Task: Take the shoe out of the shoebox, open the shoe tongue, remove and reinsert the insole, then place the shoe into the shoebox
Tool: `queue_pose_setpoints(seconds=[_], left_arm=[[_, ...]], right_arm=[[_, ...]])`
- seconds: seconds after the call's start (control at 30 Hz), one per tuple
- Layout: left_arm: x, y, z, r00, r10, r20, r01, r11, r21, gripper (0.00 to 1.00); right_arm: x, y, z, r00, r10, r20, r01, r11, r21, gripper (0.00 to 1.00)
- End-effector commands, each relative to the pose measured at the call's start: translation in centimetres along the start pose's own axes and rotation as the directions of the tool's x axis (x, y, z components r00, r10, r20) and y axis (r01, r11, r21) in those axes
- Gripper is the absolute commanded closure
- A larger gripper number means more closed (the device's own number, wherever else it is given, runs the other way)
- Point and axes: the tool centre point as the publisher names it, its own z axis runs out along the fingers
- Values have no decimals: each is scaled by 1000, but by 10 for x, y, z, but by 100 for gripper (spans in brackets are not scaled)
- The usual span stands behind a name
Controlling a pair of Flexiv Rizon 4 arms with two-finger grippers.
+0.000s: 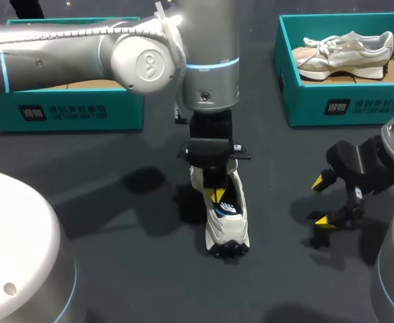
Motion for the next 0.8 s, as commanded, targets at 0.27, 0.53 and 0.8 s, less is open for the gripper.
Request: queue_pose_setpoints(seconds=[0.27,0.53,0.8], left_arm=[[4,-2,24,1000,5,10,-5,1000,-6,100],[-2,4,35,1000,-3,22,4,1000,-28,100],[-10,11,49,1000,-17,10,17,1000,-26,100]], right_arm=[[2,0,0,1000,1,2,-1,1000,2,0],[2,0,0,1000,1,2,-1,1000,2,0],[2,0,0,1000,1,2,-1,1000,2,0]])
